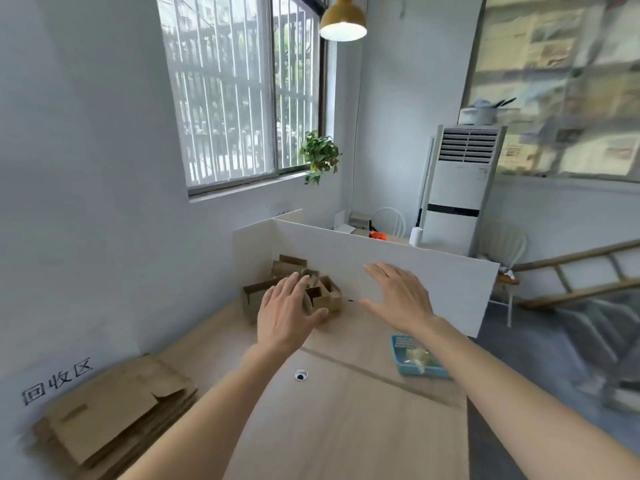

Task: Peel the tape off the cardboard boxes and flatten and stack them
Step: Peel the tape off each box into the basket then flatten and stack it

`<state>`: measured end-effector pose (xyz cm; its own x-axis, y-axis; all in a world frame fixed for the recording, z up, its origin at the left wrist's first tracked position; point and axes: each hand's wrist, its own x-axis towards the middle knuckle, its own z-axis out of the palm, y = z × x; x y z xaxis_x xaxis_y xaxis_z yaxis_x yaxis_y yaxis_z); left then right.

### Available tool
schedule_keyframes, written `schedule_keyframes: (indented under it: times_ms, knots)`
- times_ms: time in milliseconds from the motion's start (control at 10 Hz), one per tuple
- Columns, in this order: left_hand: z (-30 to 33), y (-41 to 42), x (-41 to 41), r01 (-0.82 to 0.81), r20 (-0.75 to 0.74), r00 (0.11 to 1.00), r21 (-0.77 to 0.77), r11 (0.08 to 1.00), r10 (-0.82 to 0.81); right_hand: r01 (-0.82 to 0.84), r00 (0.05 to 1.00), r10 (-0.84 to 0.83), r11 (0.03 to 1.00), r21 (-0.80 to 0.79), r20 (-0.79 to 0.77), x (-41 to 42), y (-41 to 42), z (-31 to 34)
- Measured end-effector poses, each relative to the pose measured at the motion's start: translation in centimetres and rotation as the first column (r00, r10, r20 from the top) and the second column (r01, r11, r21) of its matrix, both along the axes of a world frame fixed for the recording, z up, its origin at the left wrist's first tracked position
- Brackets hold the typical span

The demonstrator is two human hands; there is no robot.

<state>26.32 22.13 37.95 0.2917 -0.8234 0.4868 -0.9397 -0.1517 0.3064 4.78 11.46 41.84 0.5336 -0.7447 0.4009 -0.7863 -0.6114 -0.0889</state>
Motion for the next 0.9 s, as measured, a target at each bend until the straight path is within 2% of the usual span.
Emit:
schedule_keyframes:
  times_ms: [200,400,600,900]
  knots:
    - [-0.8,-7.2,-13.3,0.019,-0.047,0.999,0.011,1.000,-0.018,0.010,1.000,-0.010,1.000,-0.001,-0.021,-12.7,-6.2,-0.5]
    - [-2.3,-12.1,-21.3,0.021,-0.070,0.997,0.060,0.998,-0.017,0.001,1.000,-0.001,1.000,0.022,-0.028,-20.9,-11.0,-1.3]
    - [-4.4,-15.8,-24.5,0.009,-0.062,0.998,0.082,0.997,-0.004,-0.003,1.000,0.004,0.998,0.056,-0.030,-24.7,-15.3,-3.1]
    - [-7.6,-22.3,-23.4,-0.058,-0.065,0.996,0.097,0.994,0.064,-0.073,0.994,0.081,0.992,0.105,-0.073,-23.2,-23.0,-6.1]
